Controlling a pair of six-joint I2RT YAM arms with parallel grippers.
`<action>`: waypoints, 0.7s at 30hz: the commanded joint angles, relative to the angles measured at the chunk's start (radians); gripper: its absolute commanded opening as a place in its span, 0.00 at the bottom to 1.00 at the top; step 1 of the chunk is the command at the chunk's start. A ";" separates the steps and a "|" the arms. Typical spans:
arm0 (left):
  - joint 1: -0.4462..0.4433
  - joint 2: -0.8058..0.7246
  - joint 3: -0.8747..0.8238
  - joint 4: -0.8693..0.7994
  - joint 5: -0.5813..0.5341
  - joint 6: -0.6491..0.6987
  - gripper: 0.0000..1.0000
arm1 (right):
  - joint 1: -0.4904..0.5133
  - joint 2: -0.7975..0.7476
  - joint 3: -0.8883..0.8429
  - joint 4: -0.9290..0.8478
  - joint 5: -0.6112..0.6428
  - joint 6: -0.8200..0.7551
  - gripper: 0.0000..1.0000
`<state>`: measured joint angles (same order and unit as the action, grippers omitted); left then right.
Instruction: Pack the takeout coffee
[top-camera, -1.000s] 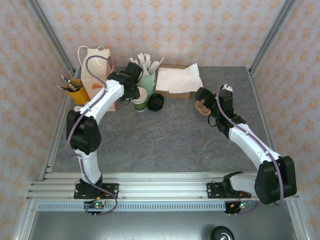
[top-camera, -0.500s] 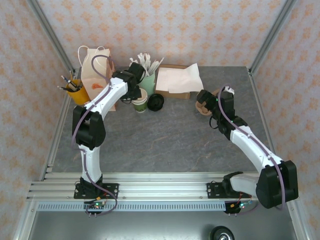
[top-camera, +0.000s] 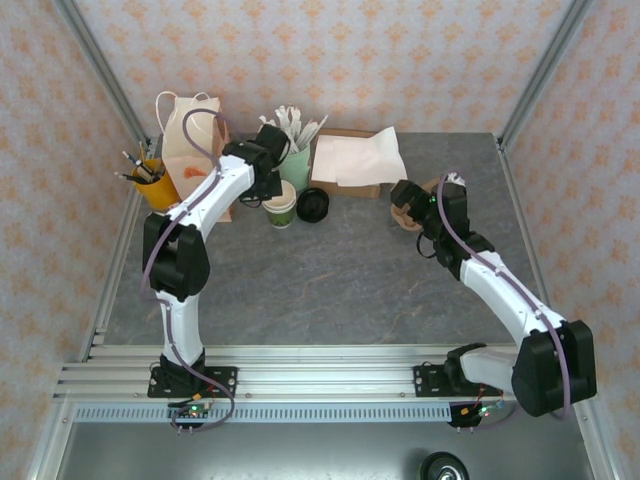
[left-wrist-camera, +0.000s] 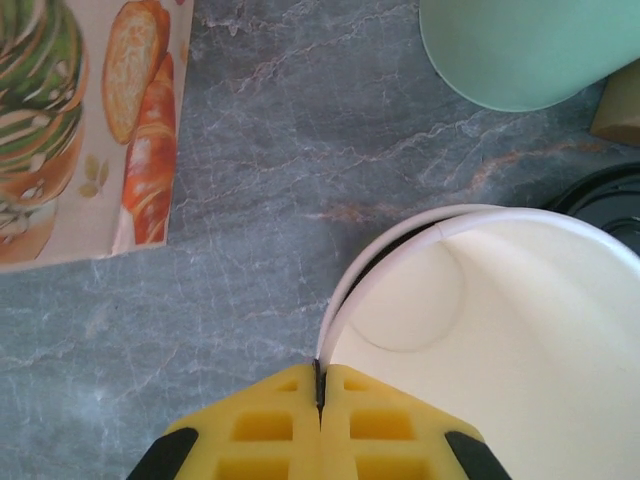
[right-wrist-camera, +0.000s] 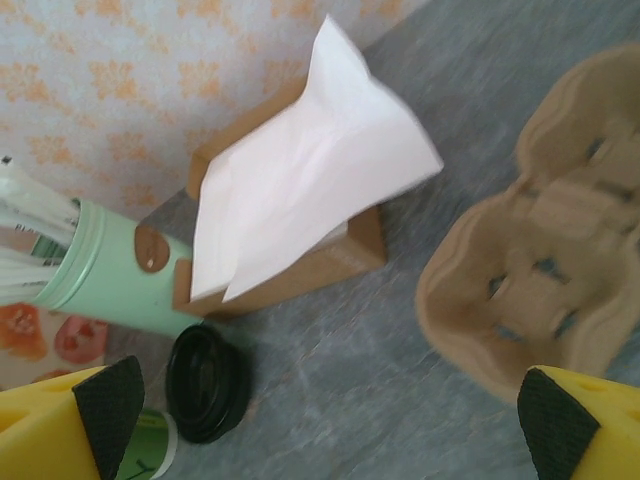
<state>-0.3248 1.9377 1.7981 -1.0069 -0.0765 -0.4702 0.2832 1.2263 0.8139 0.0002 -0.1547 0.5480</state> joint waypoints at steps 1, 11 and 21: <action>0.006 -0.146 -0.052 0.055 0.023 -0.011 0.00 | 0.051 0.082 0.071 0.014 -0.115 0.114 1.00; 0.032 -0.191 -0.164 0.135 0.080 -0.018 0.00 | 0.214 0.394 0.335 0.068 -0.316 0.291 0.94; 0.036 -0.212 -0.278 0.265 0.197 -0.045 0.00 | 0.372 0.644 0.725 -0.341 -0.122 0.123 0.68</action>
<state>-0.2924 1.7397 1.5356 -0.8024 0.0803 -0.4980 0.6369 1.8294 1.4708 -0.1917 -0.3458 0.7227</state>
